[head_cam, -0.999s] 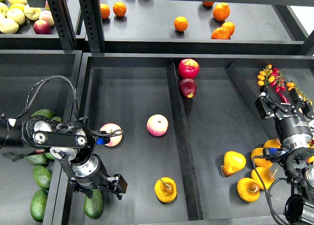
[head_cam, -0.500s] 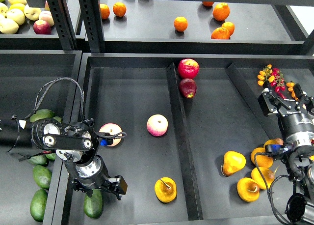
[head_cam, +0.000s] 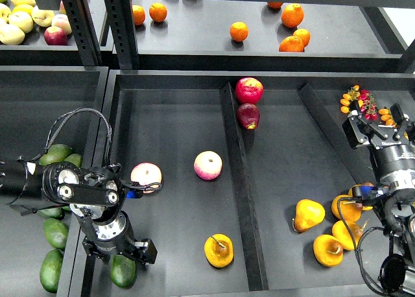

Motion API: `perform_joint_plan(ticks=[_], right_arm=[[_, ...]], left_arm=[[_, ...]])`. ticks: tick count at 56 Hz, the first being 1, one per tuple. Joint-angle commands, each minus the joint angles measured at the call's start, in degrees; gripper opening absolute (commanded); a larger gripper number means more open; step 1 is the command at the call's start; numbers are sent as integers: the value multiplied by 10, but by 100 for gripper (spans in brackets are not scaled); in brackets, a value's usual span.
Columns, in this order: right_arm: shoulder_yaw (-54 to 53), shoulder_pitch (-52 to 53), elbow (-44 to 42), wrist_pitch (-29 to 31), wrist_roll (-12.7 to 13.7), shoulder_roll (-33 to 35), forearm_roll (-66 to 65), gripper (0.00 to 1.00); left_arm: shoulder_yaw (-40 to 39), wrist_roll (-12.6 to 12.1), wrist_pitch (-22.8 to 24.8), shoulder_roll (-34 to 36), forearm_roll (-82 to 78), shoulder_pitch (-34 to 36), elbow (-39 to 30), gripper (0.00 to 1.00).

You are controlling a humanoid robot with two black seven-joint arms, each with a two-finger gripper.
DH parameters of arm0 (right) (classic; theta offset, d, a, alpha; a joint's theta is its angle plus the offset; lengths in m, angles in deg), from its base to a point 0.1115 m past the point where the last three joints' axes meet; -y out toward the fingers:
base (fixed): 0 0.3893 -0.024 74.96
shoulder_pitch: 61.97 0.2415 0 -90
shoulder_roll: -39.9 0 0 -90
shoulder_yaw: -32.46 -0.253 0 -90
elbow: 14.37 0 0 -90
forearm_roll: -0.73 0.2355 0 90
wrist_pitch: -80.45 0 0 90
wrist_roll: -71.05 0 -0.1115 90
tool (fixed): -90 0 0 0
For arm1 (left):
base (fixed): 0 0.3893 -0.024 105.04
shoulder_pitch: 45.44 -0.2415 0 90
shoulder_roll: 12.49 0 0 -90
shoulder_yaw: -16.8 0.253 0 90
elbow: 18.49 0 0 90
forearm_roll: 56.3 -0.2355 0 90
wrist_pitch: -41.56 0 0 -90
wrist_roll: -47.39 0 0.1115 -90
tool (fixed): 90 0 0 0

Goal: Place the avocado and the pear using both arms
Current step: 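Lower the left gripper onto the dark green avocado and close it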

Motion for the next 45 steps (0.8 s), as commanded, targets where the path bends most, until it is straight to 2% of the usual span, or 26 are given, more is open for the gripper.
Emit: perform_joint_plan(ticks=[1,45], right_arm=[[0,0,0,0,0,0,0,100],[4,4,1,-1,0,0,1,100]], left_arm=[[4,0,0,-11,2,-1,11,99],[31,0,0,-24,2,-16,51,99]])
